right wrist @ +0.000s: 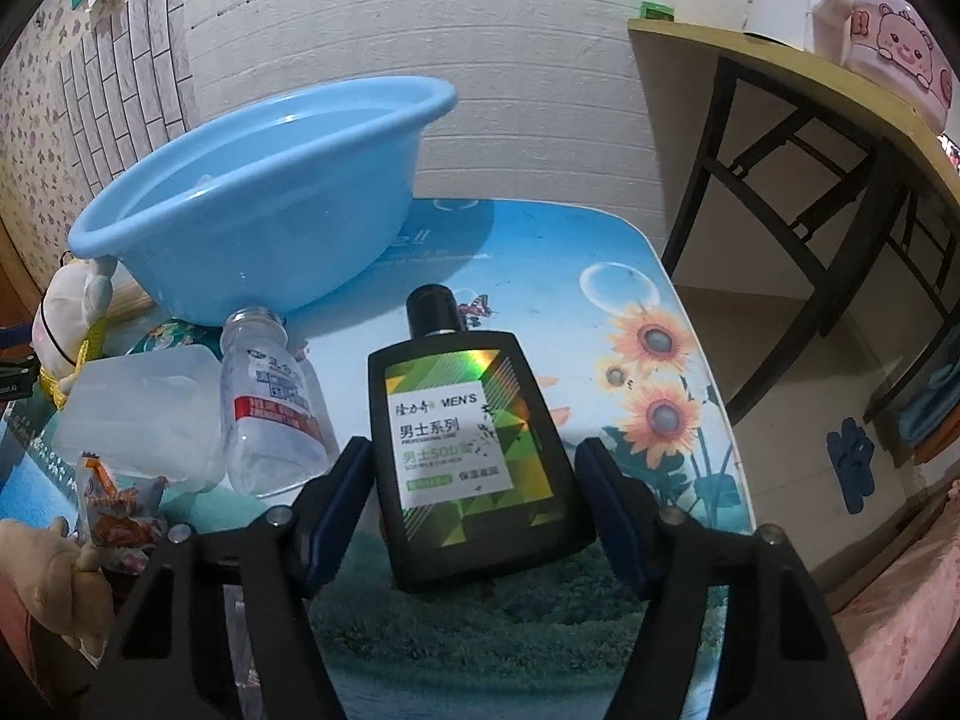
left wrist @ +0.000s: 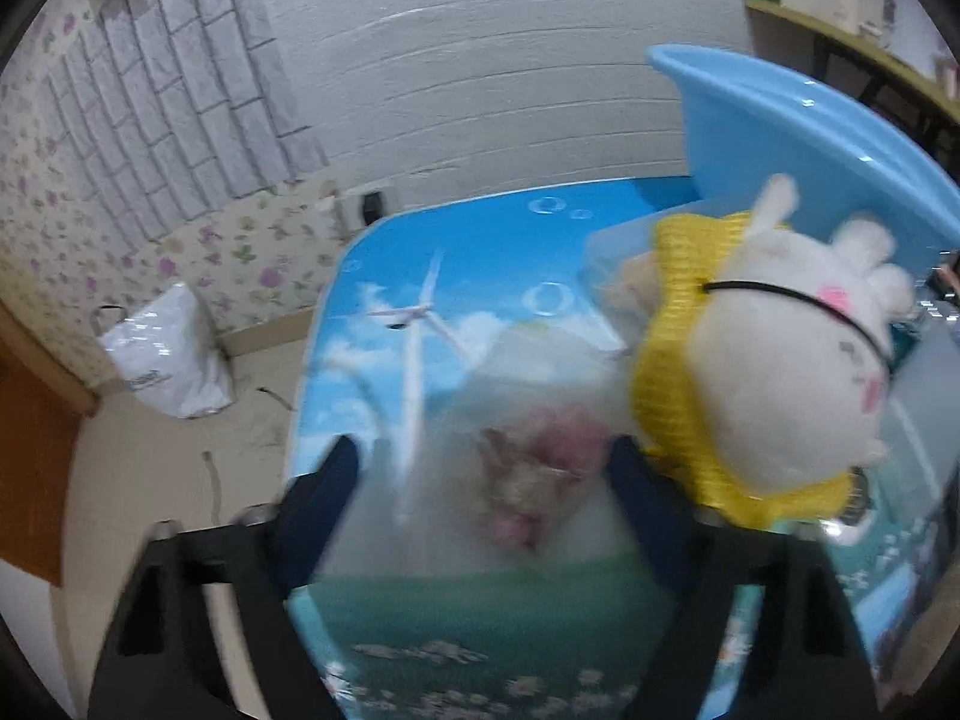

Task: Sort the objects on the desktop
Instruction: 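Grasp the clear bag of pink items with the left tool while the right tool grasps the black MEN'S bottle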

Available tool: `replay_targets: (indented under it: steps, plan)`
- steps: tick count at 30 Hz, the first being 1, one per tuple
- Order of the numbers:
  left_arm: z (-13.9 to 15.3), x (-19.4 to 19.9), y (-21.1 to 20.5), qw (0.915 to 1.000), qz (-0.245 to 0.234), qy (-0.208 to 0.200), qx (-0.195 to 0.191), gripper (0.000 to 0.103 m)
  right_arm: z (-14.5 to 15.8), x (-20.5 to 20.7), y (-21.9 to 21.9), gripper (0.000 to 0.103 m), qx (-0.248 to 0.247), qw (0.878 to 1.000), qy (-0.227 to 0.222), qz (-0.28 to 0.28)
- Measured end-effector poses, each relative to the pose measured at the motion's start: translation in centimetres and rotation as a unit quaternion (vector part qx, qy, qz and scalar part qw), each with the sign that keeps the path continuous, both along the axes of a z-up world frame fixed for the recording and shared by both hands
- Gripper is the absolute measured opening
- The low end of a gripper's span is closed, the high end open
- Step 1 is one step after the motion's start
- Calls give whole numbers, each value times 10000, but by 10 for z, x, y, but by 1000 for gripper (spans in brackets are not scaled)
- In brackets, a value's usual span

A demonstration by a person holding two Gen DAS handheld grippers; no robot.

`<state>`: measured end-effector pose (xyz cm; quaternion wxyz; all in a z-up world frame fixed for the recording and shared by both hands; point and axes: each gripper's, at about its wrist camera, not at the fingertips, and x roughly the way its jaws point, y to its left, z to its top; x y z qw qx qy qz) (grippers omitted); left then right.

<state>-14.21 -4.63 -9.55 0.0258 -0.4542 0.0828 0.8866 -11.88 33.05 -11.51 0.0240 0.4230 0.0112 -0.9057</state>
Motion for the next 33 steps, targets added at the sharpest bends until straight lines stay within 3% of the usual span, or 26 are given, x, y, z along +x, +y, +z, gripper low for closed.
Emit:
replay_targets:
  steps: [3,6,9,24,33]
  plan:
    - [1,6,9,9999,-131,-3,-50,44,1,2,-1,67,-12,10000,-13,-3]
    - [3,14,16,9998,-138,30,-141,34,2,5,-2,67,-59,10000,-32,45]
    - [6,23,14,10000,-73,11,22,29,3,11,-4,66,-64,9999,-35,92]
    - [13,78,13,9987,422,-176,243,28,9,34,-10,65,7,9999,-45,157]
    - [10,94,21,9988,462,-164,6,32,5,41,-15,65,39,9996,-121,247]
